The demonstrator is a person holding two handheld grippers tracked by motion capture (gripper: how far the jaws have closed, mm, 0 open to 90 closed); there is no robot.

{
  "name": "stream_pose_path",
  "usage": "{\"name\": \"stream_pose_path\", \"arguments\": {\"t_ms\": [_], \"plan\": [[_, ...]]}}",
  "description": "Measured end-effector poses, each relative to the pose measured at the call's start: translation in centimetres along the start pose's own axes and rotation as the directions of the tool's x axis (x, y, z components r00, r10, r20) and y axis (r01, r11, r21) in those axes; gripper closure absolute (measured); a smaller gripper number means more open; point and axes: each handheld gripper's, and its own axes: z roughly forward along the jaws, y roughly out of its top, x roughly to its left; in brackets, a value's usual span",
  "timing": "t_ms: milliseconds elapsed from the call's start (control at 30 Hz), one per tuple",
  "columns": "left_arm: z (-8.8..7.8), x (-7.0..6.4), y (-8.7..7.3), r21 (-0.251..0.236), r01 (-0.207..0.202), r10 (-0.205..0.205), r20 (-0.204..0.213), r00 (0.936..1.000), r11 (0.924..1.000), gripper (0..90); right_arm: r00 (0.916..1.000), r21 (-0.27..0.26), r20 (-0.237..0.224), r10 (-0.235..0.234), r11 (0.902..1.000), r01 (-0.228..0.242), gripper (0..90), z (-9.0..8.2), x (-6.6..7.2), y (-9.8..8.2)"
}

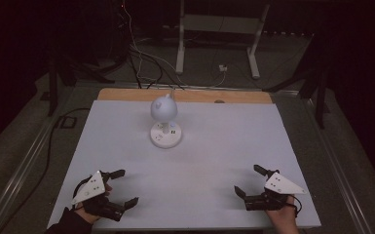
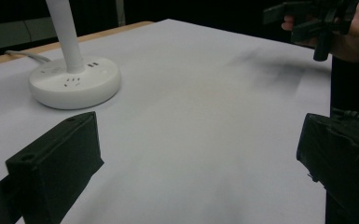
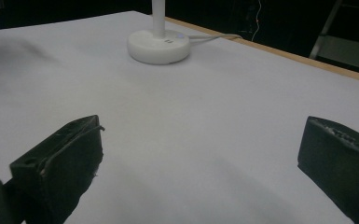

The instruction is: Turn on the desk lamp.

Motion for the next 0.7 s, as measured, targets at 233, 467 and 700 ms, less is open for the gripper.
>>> {"name": "stream_pose_path", "arguments": {"t_ms": [233,467,700], "plan": [[0.15,-0.03,-0.04,0.006,-0.003,0.003,0.004,1.0,1.0,0.3,0.9999,0.005,0.009,-0.008,1.0,0.008,0.0,0.01,0.05,0.02],[0.15,0.09,-0.04,0.005,0.005,-0.005,-0.005,1.0,1.0,0.3,0.9997,0.001,0.006,-0.025,0.9997,0.025,0.0,-0.07,0.34,0.16],[0.14,0.01,-0.01,0.008,0.0,0.0,-0.004,1.0,1.0,0.4,0.9999,-0.006,0.007,-0.012,0.9999,0.012,0.0,-0.12,0.33,0.17]]}}
